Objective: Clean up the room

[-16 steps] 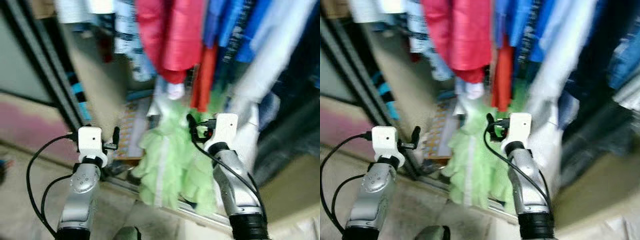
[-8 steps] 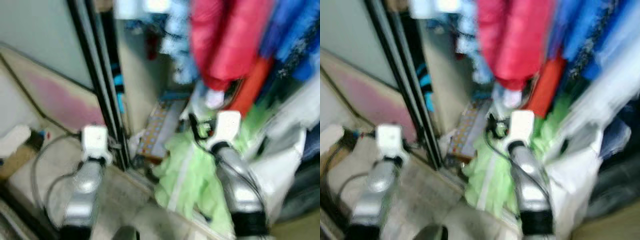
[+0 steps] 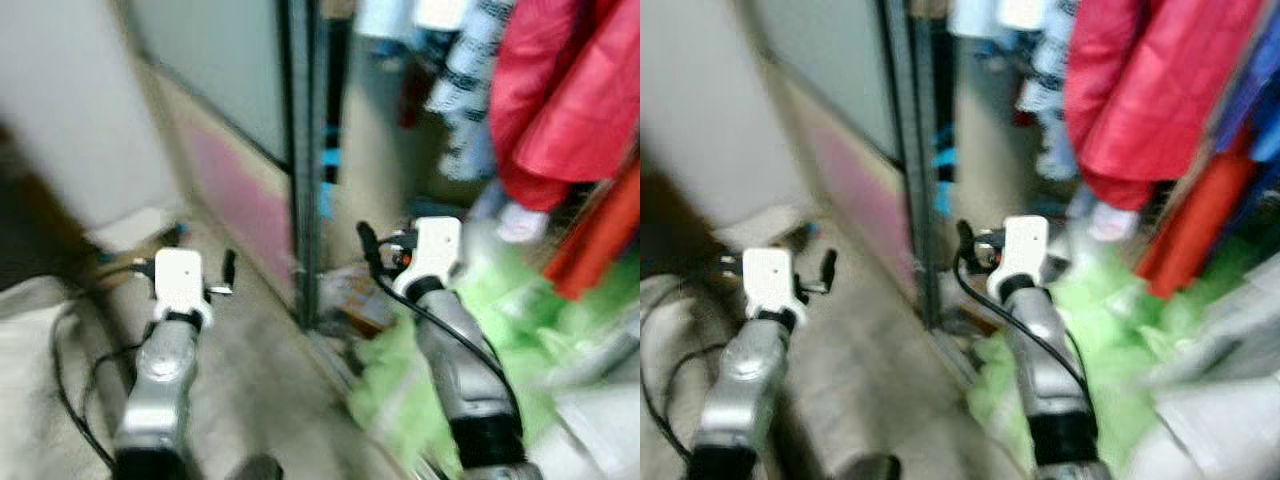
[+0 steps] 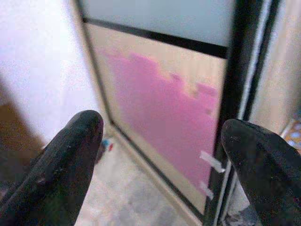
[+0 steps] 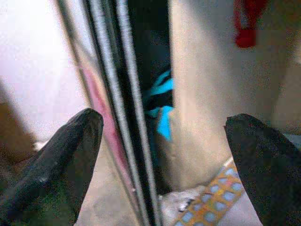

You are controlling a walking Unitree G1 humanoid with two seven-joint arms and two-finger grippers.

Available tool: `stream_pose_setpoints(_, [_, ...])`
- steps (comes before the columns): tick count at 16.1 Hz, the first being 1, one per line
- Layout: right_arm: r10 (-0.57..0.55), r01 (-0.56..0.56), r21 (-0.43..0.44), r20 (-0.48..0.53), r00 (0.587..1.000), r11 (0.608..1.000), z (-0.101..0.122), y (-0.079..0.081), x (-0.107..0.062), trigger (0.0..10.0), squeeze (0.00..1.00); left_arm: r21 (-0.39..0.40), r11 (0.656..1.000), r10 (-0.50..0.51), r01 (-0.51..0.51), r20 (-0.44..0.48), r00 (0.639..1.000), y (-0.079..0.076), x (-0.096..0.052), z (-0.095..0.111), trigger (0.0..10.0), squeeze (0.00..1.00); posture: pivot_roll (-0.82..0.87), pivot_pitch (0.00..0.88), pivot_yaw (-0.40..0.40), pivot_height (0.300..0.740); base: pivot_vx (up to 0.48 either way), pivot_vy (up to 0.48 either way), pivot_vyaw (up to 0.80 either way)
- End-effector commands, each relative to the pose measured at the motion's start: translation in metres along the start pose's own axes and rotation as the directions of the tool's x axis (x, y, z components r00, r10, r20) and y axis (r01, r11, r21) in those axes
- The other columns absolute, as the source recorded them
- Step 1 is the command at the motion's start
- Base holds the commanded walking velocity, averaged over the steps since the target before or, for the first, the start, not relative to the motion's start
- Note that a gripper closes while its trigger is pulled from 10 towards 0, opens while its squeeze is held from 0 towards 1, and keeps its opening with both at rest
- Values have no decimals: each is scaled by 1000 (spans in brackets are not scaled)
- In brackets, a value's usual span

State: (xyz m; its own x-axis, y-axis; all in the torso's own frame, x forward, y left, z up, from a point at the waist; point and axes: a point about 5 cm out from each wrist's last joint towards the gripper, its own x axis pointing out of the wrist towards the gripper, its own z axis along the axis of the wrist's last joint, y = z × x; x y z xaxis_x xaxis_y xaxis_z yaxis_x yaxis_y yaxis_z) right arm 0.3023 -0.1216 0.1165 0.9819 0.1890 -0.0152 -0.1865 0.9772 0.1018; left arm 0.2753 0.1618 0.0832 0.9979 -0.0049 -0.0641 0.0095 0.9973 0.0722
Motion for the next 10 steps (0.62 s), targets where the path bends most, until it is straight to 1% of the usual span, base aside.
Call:
stream_pose_setpoints(1, [-2, 2, -2, 7, 1000, 1000, 2, -3, 1, 10000, 0, 15, 1000, -8, 8, 3, 1000, -3, 1, 1, 10000, 0, 72, 0, -11, 740, 0, 0, 800])
stream_pose_setpoints(4, [-1, 1, -1, 12, 1000, 1000, 3, -2, 3, 10000, 0, 18, 1000, -3, 3, 6, 1000, -3, 2, 2, 10000, 0, 71, 0, -9, 740, 0, 0, 800])
stream_pose_setpoints(6, [6, -5, -28, 33, 999, 1000, 7, -1, 3, 10000, 0, 21, 1000, -3, 3, 6, 1000, -4, 2, 2, 10000, 0, 72, 0, -10, 740, 0, 0, 800])
stream_pose_setpoints(10, [6, -5, -19, 33, 999, 1000, 7, 0, 5, 10000, 0, 15, 1000, -7, 6, 7, 1000, -5, 3, 3, 10000, 0, 75, 0, -11, 740, 0, 0, 800])
